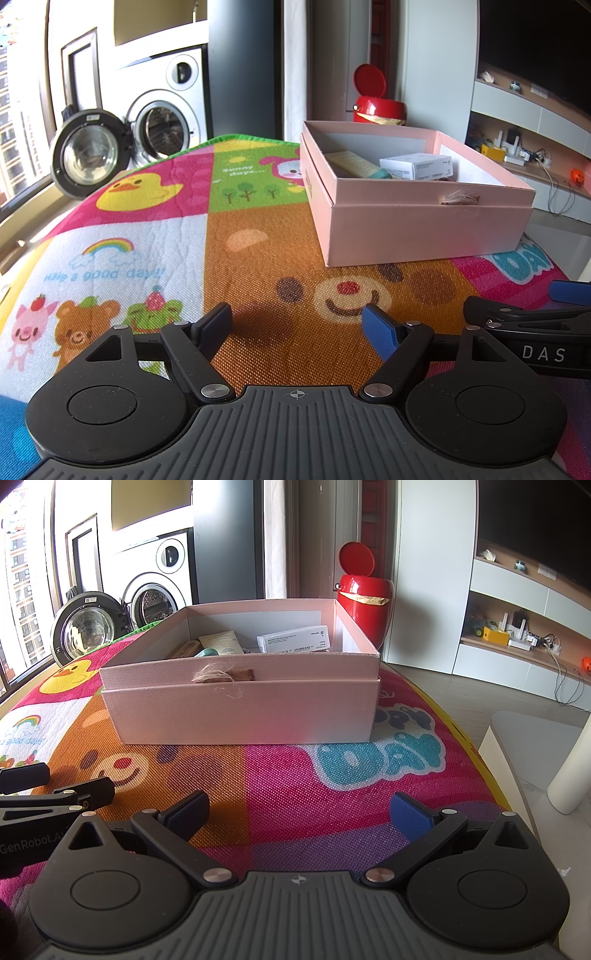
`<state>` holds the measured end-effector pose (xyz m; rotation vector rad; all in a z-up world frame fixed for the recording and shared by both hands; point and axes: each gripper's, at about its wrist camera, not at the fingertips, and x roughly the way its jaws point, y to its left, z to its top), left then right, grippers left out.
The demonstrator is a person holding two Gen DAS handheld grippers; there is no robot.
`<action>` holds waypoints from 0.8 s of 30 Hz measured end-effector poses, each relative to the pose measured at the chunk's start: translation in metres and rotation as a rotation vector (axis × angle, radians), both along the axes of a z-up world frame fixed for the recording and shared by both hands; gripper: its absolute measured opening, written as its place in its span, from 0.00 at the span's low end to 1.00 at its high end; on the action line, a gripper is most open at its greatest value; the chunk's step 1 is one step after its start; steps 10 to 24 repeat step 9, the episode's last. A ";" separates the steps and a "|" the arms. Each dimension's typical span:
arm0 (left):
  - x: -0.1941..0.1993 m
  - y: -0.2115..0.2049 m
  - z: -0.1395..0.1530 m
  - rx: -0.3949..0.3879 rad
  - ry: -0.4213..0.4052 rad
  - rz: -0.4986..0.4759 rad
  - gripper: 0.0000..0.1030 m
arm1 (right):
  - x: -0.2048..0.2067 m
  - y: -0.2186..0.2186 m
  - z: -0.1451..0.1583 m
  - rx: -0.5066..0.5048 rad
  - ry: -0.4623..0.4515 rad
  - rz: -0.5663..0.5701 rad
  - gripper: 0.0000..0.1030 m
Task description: Organize rigid objects
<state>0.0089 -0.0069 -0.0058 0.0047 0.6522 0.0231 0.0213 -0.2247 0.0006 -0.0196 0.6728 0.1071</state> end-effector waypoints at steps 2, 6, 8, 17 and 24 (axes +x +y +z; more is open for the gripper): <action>0.000 0.000 0.000 0.001 0.000 0.000 0.80 | 0.000 0.000 0.000 0.000 0.000 0.000 1.00; 0.000 0.000 0.000 0.000 -0.001 0.000 0.80 | 0.000 0.000 0.000 0.000 0.000 0.000 1.00; 0.000 0.000 0.000 0.000 0.000 0.000 0.80 | 0.000 0.000 0.000 0.000 0.000 0.000 1.00; 0.000 0.000 0.000 0.001 0.000 0.000 0.80 | 0.000 0.000 0.000 0.000 0.000 0.000 1.00; 0.000 0.000 0.000 0.001 0.000 0.000 0.80 | 0.000 0.000 0.000 0.000 0.000 0.000 1.00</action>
